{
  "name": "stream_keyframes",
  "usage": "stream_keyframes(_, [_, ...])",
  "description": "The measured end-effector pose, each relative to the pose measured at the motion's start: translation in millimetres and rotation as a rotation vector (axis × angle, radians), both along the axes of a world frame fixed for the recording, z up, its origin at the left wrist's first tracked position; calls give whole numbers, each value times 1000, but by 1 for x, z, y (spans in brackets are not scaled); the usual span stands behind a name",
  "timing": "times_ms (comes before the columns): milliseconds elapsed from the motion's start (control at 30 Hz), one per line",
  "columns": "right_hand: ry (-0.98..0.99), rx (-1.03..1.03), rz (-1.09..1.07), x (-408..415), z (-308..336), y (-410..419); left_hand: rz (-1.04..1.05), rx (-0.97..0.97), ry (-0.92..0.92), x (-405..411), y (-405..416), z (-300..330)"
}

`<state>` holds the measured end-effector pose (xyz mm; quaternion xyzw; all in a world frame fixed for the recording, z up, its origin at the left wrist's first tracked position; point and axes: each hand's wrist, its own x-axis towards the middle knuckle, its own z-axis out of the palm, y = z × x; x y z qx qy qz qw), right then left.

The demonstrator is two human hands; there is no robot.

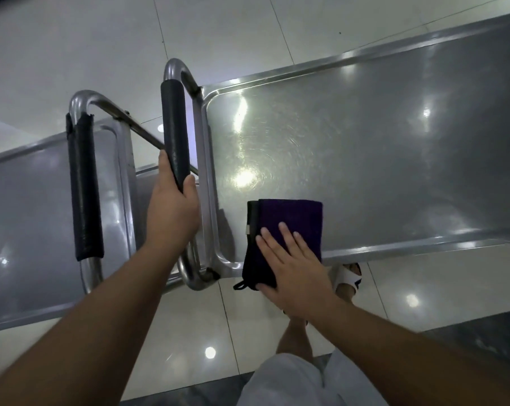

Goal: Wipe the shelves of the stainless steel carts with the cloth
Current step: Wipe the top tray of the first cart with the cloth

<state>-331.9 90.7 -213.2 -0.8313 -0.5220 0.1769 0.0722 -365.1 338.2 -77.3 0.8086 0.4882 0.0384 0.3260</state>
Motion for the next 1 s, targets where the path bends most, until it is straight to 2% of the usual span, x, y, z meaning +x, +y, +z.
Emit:
stream_keyframes(167, [-53,-9,227,26,2,-15,-3,-4,5,-1,3,-2])
stream_keyframes(233, [-78,-14,243,46,4,-43,-2,-10,-1,-2,4,-3])
stream_keyframes(500, [-157,-259,-94,136,33,-188,-8,-48,-16,-3,2,1])
stream_keyframes(600, [-76,-430,-232,159,42,-221,2,-43,-1,-3,-1,3])
stream_keyframes(700, [3,-471,-286,169,51,-226,-9,5,53,-2,-4,6])
stream_keyframes(767, [129,-441,-329,174,62,-219,-25,46,97,-1,-5,7])
stream_keyframes(867, [407,-334,-530,189,87,-208,-48,130,169,5,-11,10])
stream_keyframes(1000, [609,-135,-777,219,114,-210,-154,323,327,14,-19,14])
